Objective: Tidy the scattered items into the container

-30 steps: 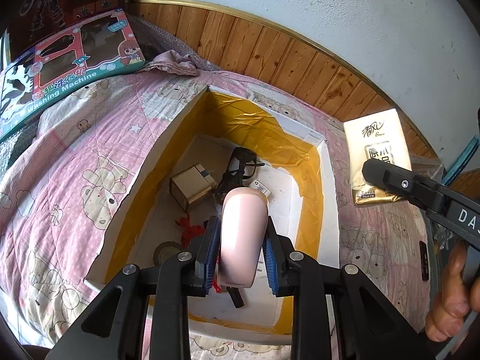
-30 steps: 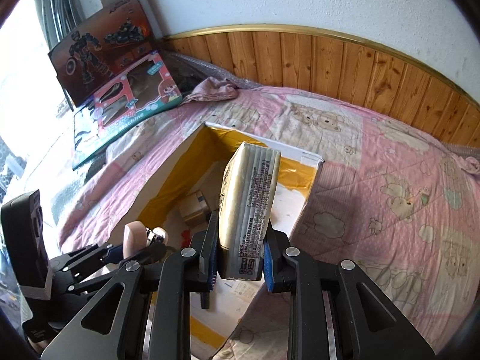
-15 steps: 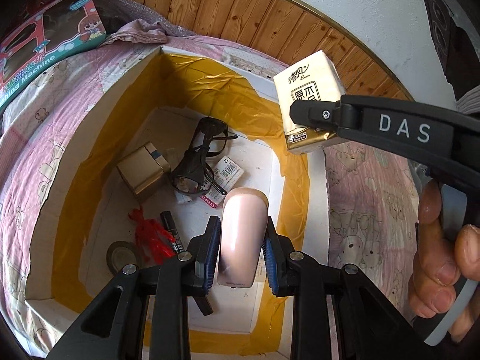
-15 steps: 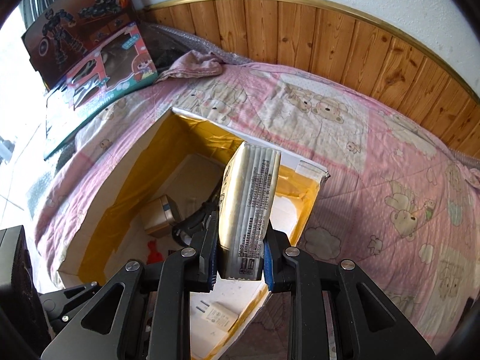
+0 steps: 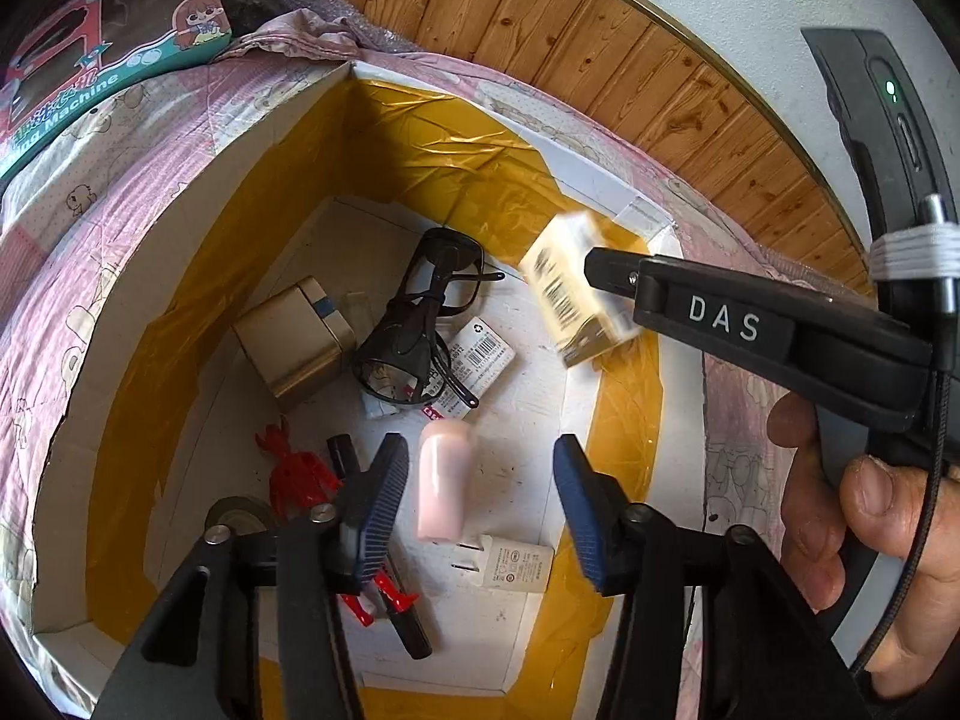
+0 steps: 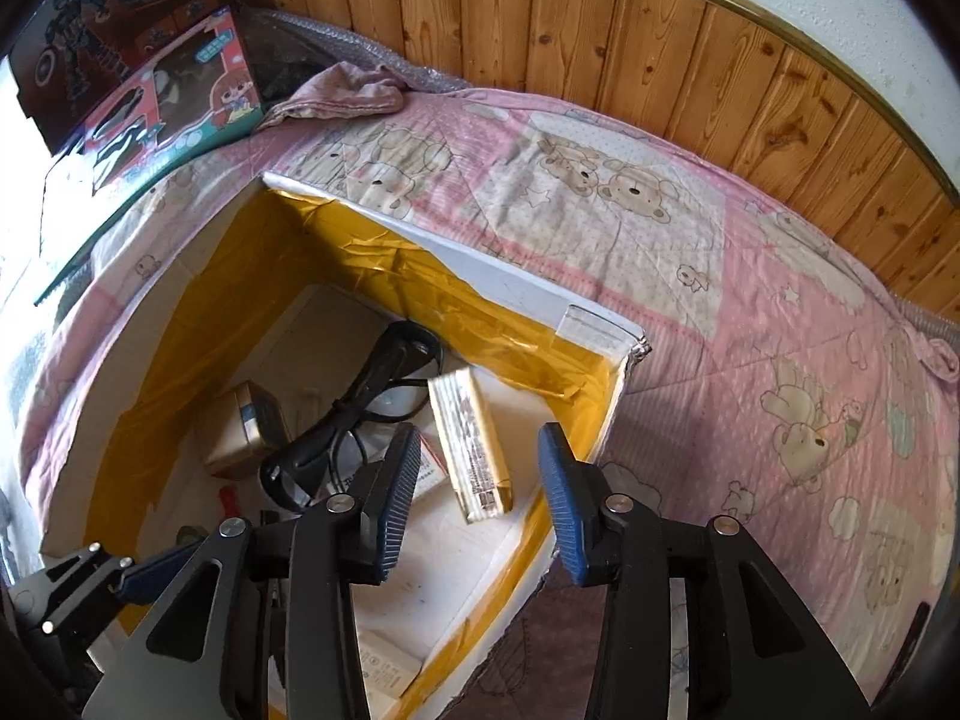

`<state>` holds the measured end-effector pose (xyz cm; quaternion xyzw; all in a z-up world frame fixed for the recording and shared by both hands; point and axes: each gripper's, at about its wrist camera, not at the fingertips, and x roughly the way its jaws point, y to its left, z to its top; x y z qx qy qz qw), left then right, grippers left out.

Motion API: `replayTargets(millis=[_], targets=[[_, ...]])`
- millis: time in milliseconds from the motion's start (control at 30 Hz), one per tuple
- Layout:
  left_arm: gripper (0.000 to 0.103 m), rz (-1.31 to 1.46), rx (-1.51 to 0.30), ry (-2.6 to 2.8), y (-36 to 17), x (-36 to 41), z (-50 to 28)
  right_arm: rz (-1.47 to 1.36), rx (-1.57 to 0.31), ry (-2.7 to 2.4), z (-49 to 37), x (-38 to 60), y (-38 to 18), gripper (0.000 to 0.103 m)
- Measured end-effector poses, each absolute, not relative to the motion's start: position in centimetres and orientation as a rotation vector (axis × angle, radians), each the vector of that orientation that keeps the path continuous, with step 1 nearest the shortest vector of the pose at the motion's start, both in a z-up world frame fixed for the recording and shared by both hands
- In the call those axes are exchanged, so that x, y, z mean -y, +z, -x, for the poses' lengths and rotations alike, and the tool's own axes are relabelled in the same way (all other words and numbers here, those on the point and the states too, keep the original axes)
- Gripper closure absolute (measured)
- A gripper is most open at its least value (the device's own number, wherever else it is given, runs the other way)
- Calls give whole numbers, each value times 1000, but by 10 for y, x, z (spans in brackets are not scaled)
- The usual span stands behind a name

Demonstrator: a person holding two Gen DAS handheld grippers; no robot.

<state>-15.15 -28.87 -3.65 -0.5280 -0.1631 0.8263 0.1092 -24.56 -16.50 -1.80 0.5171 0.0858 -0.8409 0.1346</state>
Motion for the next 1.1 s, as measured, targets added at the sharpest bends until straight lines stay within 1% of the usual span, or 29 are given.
replayTargets(millis=[100,233,300,367,467,700,933,1100], targets=[[48,1496,467,2462,-26,298,143,-1479,-215,-2444,235,159,-8,59],[48,1410,399,2545,-7,310,126,-1420,-224,-2458,209,155,12,59],[48,1374,337,2582,0,310,116,-1396,-239,-2455,192,154,21,58],[48,1336,264,2616,7,308,104,-1392,-286,-2459,172,155,26,55],[48,1307,193,2650,13,305,85,-1418,-370,-2446,143,161,26,55],[48,1355,202,2661,7,313,52,-1503,-321,-2280,91,168,9,55],[48,1319,153,2701,19,313,31,-1499,-163,-2232,71,167,12,55],[48,1296,145,2712,28,313,24,-1418,-234,-2298,60,172,29,55]])
